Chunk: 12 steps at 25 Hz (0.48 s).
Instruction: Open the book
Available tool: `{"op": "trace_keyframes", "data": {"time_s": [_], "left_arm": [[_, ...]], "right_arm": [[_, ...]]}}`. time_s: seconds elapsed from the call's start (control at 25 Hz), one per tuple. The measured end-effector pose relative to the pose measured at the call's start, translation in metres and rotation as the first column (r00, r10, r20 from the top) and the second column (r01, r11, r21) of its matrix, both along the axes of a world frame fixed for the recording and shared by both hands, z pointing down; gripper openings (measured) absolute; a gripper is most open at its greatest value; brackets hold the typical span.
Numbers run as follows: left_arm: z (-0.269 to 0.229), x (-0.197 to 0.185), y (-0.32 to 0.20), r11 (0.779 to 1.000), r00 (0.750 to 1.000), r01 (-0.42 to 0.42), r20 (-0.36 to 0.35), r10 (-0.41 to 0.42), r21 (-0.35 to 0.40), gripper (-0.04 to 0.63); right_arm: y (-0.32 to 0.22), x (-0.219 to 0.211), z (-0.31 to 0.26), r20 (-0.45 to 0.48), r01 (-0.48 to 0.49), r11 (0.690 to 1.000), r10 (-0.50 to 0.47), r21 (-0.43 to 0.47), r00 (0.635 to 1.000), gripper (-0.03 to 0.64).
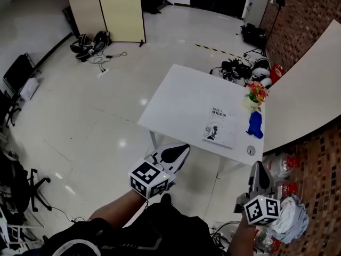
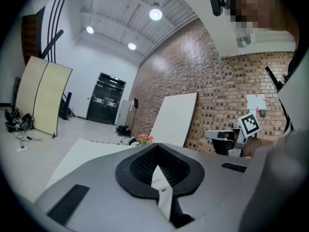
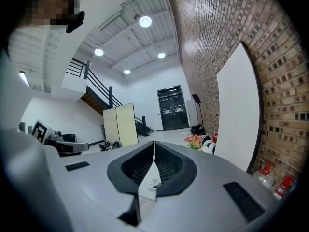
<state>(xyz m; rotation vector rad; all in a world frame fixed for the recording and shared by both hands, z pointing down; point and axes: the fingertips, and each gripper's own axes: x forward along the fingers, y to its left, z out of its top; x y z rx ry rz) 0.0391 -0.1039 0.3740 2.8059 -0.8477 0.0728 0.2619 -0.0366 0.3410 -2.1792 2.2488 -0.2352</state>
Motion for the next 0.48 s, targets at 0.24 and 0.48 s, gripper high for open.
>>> {"op": "trace_keyframes", "data": {"time_s": [0.24, 0.48], "left_arm": [[0.004, -0.002, -0.064, 1.000, 1.000, -0.011, -0.025, 0.011, -0.025, -0.005], [0.014, 0.026, -0.120, 0.999, 1.000, -0.023, -0.016, 0.023, -0.033, -0.005]], "right_arm": [[-0.060, 0.004, 0.005, -0.018, -0.053, 0.997, 0.052, -0.050, 0.998, 0.003], [-0.128, 0.028, 0.033, -0.019, -0.056, 0.991, 0.054, -0.125, 0.998, 0.004]]}}
